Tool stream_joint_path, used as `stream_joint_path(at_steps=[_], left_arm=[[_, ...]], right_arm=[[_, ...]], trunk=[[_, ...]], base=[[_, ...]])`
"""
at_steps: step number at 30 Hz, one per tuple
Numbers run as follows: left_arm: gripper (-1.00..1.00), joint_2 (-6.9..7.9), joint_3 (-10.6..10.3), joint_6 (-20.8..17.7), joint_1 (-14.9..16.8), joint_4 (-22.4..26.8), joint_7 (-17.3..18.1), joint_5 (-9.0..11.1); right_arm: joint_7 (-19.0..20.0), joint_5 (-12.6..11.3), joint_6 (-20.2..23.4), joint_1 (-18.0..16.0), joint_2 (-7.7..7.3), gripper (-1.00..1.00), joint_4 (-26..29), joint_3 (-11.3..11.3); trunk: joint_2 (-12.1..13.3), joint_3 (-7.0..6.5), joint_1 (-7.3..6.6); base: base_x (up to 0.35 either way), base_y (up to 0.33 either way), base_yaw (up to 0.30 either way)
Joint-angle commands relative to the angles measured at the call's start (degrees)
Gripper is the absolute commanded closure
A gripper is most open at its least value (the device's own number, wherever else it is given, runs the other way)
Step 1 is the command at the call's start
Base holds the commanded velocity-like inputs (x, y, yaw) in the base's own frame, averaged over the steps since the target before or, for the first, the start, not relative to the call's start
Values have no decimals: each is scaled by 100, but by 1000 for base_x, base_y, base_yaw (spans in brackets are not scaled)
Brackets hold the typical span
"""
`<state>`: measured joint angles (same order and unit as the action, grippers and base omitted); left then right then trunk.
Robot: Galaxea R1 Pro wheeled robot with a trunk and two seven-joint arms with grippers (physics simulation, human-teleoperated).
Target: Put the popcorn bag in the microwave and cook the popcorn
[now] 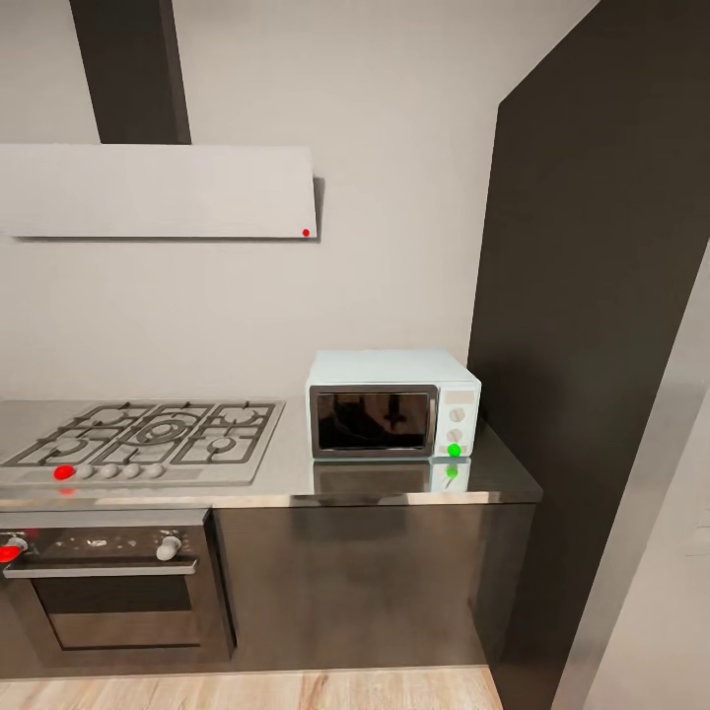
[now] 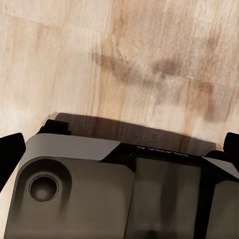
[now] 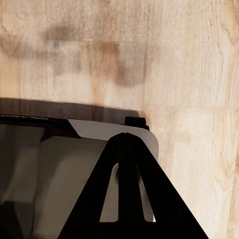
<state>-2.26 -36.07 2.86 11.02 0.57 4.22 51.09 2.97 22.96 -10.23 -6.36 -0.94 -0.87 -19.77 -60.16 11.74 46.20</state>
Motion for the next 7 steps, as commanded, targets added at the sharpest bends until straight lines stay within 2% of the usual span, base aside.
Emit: stream_joint_path(at_steps=[1,3,5,6,7], left_arm=[[-100,-2,-49,22,6,-13,26,59],[-100,-2,-49,22,6,-13,26,59],[-100,-2,-48,23,6,-13,26,59],[-100,-2,-49,22,6,-13,26,59],[-100,-2,-49,22,6,-13,26,59]], right_arm=[[19,33,-23,-5,-3,100,-9,-49],[23,80,-31,-5,30,100,-9,-33],[15,132,-40,-5,202,100,-9,4],[12,141,-40,-5,238,100,-9,68],[11,188,-41,-3,265,100,-9,255]], trunk=[[-5,8,1],[-5,8,1],[-5,8,1],[-5,8,1],[-5,8,1]], base=[[0,0,0],[0,0,0],[0,0,0],[0,0,0],[0,0,0]])
